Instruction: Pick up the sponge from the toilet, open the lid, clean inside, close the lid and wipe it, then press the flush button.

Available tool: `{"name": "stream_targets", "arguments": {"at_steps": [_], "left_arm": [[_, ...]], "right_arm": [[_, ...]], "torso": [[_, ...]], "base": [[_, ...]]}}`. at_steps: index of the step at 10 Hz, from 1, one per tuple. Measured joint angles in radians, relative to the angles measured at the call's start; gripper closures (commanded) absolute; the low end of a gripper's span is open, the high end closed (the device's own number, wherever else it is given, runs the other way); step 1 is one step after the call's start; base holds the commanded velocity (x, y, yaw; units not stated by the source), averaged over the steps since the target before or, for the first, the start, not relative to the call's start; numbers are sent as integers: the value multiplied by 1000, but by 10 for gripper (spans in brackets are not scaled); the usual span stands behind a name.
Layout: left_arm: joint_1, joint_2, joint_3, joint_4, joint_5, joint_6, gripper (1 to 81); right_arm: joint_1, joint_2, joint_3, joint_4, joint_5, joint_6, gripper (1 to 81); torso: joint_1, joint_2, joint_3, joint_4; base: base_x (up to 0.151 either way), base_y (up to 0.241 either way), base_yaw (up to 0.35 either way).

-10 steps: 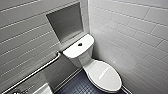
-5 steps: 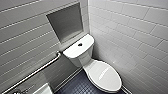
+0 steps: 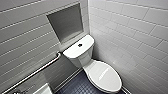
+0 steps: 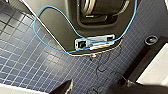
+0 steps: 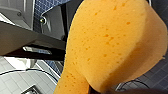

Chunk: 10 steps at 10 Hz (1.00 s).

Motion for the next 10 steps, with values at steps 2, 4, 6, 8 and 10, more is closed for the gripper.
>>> {"name": "stream_targets", "arguments": {"at_steps": [2,4,6,8,10], "left_arm": [[-2,10,-13,0,1,1,10],[-1,36,-36,0,-1,1,10],[-3,56,-83,0,0,0,10],[4,77,-92,1,-1,0,10],[5,80,-93,1,-3,0,10]], "right_arm": [[62,-125,172,3,11,4,811],[154,-239,282,8,11,10,811],[274,-274,367,11,4,12,811],[384,-302,402,16,-56,17,811],[518,-289,414,30,-146,19,811]], "torso": [[40,-66,-5,0],[84,-135,-45,0],[115,-184,-65,0],[124,-196,-71,0],[124,-195,-72,0]], "base": [[0,0,0],[0,0,0],[0,0,0],[0,0,0],[0,0,0]]}}
